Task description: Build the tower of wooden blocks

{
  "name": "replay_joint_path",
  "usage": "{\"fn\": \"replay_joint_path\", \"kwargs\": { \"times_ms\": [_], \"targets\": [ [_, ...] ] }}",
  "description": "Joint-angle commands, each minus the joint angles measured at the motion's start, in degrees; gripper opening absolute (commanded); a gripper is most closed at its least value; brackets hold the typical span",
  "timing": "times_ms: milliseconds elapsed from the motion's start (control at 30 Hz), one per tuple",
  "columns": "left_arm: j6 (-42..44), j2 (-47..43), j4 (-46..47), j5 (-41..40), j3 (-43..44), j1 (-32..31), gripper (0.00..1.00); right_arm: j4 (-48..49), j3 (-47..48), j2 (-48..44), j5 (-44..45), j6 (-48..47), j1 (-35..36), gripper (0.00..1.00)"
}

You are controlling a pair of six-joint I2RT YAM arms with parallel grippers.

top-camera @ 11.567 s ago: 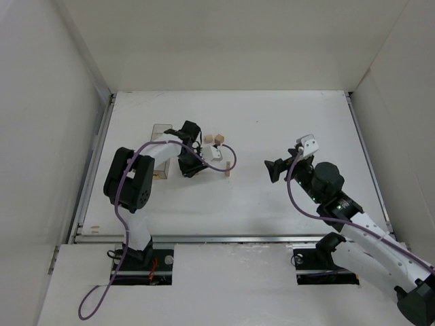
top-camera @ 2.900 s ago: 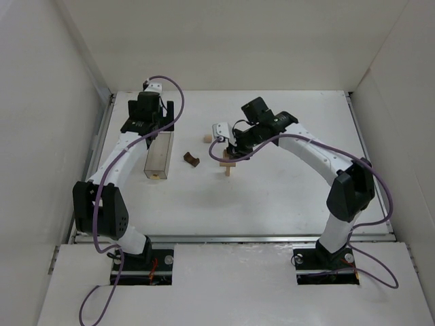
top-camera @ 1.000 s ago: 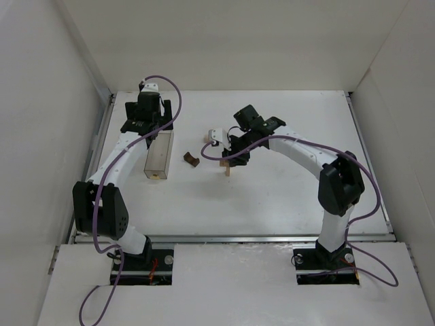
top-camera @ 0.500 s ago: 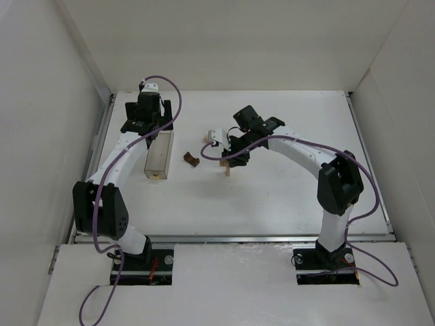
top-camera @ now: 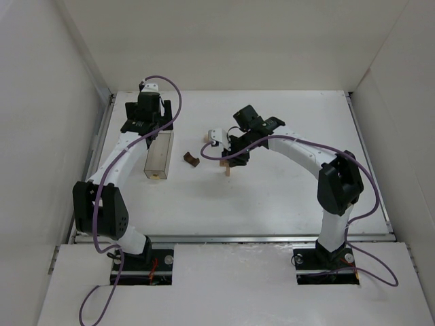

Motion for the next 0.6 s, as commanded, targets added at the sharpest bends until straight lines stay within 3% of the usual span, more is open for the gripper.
{"fn": "replay_joint_path", "kwargs": {
  "times_ms": [0,567],
  "targets": [
    [-0.4,-1.7,1.5,-0.6,-0.3,0.2,1.00,1.6,2.5,0.3,-0.9,0.7,0.5,0.00],
    [-0.4,-1.2,1.5,-0.6,-1.4,0.2,1.00,1.6,3.1,1.3,-0.9,1.2,0.5,0.00]
  ]
}}
